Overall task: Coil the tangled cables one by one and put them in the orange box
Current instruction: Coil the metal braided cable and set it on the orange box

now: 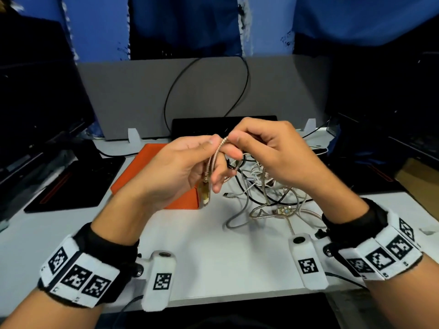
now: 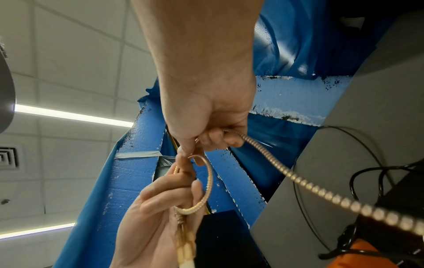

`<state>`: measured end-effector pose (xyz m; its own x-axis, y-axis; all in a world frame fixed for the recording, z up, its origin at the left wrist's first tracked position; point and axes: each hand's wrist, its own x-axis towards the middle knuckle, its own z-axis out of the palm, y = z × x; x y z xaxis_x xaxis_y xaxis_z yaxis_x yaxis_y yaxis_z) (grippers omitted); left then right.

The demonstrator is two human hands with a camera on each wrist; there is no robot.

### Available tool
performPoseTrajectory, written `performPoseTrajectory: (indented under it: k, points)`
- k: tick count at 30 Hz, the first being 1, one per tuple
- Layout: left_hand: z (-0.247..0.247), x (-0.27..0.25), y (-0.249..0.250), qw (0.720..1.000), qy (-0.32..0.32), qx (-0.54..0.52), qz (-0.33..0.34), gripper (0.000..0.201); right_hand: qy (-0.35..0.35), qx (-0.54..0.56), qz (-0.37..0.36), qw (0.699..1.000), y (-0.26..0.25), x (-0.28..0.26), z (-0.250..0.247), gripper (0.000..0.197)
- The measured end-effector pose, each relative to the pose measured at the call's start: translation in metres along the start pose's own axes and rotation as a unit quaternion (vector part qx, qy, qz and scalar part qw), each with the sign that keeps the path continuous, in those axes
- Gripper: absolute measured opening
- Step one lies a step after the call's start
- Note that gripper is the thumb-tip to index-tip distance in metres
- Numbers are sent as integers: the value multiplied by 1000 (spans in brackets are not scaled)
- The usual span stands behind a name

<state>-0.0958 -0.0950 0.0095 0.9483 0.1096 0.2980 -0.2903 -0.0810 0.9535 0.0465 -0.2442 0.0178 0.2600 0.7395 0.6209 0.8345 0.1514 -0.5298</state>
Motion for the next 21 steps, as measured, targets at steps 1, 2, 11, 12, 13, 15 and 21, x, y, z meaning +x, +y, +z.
performPoseTrajectory:
  k: [1,2,11,12,13,15,21]
  points:
    - [1,0,1,1000,-6,-3,4,36,8,-2,1,1000,0,0,-2,21]
    - [1,1,2,1000,-9,-10,10,35,17,-6,2,1000,-1,0,-5,21]
    - [6,9,-4,977,71,-198,35,43,-13,-4,99,995,18,5,1,27]
    - [1,10,0,965,81,-243,55,44,-32,-17,119,992,22,6,1,29]
    - [-4,11,2,949,96,-291,74,45,-67,-42,133,988,27,5,2,31]
    - [-16,12,3,924,140,-341,107,42,-162,-90,130,974,23,2,6,30]
    - [-2,13,-16,965,191,140,113,22,-271,-132,38,953,-6,-3,13,25]
